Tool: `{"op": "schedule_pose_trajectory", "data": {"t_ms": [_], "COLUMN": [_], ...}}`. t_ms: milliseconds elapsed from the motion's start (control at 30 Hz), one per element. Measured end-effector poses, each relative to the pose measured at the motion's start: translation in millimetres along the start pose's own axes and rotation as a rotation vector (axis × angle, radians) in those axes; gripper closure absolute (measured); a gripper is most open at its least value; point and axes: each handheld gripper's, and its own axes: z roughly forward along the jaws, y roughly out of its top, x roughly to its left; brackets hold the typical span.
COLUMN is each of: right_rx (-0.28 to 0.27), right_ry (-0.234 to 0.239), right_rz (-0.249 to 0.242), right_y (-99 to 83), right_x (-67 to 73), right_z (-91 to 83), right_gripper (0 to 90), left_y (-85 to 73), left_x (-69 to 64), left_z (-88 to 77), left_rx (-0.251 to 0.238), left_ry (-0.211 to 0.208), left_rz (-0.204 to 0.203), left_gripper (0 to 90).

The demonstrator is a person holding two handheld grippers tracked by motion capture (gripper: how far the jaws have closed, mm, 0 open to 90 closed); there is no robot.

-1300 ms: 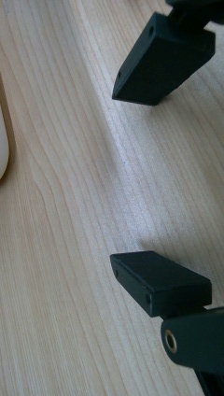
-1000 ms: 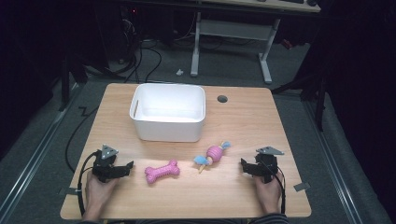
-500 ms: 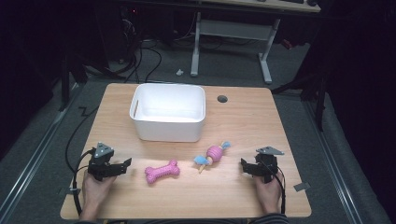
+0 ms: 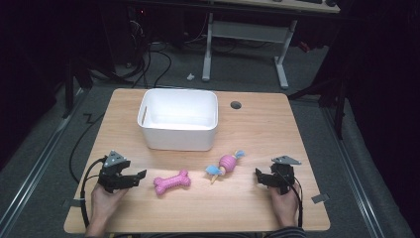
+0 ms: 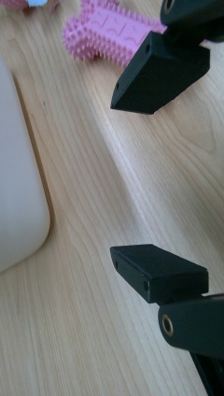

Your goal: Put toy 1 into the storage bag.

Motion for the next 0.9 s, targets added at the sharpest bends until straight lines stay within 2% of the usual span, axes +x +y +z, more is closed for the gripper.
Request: {"op": "schedule_pose_trajectory", "data": {"t_ms": [200, 367, 533, 633, 700, 900], "right_rx": [0.001, 0.001, 0.001, 0.001, 0.002, 0.001], "right_ry": [0.0, 0.003, 0.004, 0.004, 0.006, 0.007], "right_rz": [0.003, 0.003, 0.002, 0.002, 0.0, 0.0], "right_y": [-0.1, -0.2, -0.3, -0.3, -0.3, -0.3], "right_x": [0.3, 0.6, 0.7, 0.6, 0.7, 0.8], "right_z": [-0.2, -0.4, -0.4, -0.4, -0.5, -0.6], "right_gripper": [15.4, 15.6, 15.7, 15.7, 15.7, 15.7], "left_y": [4.6, 8.1, 12.7, 14.3, 14.7, 18.2], "left_x": [-14.9, -23.3, -34.9, -42.1, -44.0, -59.4], "left_z": [3.1, 6.8, 10.5, 11.8, 12.9, 19.7], "left_rx": [0.019, 0.033, 0.037, 0.041, 0.043, 0.063], "left_ry": [-0.033, -0.059, -0.078, -0.074, -0.084, -0.104], "left_rz": [0.039, 0.044, 0.068, 0.103, 0.106, 0.165], "left_gripper": [26.1, 24.6, 24.5, 25.2, 26.0, 29.0]}}
